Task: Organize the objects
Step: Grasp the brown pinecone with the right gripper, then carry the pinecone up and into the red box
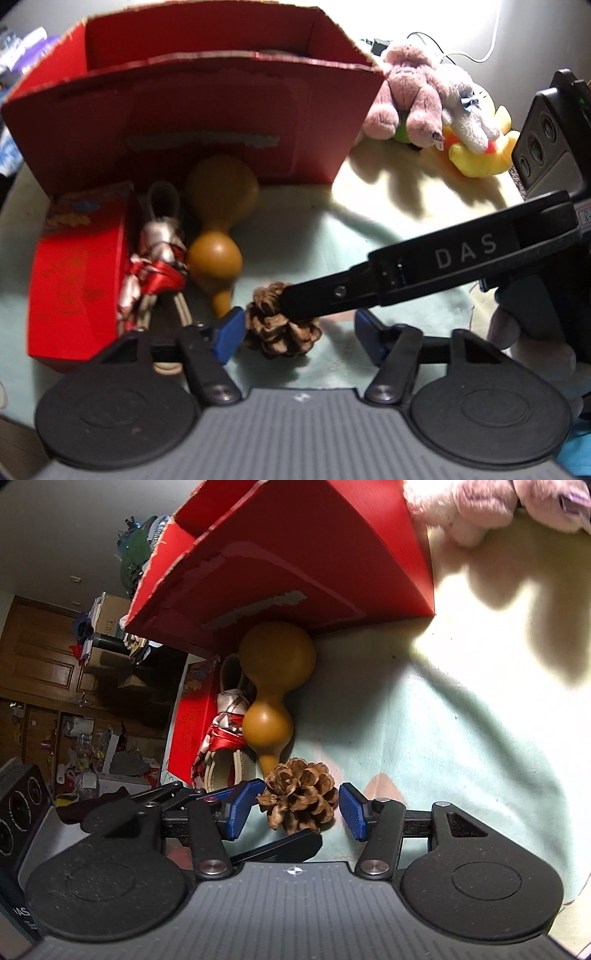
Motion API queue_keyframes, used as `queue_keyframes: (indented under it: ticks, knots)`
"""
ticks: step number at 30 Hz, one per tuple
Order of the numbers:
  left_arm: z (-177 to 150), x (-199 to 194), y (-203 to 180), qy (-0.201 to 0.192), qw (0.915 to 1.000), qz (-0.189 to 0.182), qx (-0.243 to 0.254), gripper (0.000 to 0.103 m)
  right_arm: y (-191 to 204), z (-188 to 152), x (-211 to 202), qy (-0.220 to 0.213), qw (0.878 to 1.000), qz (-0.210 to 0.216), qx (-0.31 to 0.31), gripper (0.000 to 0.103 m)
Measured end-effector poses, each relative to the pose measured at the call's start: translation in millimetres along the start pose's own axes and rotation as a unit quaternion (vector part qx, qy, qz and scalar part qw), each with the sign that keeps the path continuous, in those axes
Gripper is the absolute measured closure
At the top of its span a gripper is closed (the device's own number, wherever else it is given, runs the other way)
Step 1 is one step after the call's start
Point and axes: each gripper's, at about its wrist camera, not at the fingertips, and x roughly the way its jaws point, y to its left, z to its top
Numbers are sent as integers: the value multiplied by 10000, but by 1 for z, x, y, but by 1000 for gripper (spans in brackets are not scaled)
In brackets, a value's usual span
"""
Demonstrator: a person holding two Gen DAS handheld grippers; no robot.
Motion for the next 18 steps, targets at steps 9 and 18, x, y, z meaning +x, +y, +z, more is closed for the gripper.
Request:
queue_keyframes:
  ticks: [9, 18]
  knots:
    - [3, 11, 3, 167, 9998, -90, 101, 46, -4, -1, -4, -67, 9998, -95, 129, 57]
    - [23, 8, -7, 254, 9969, -506, 544, 49, -8, -5, -42, -582, 9973, -234, 375, 58]
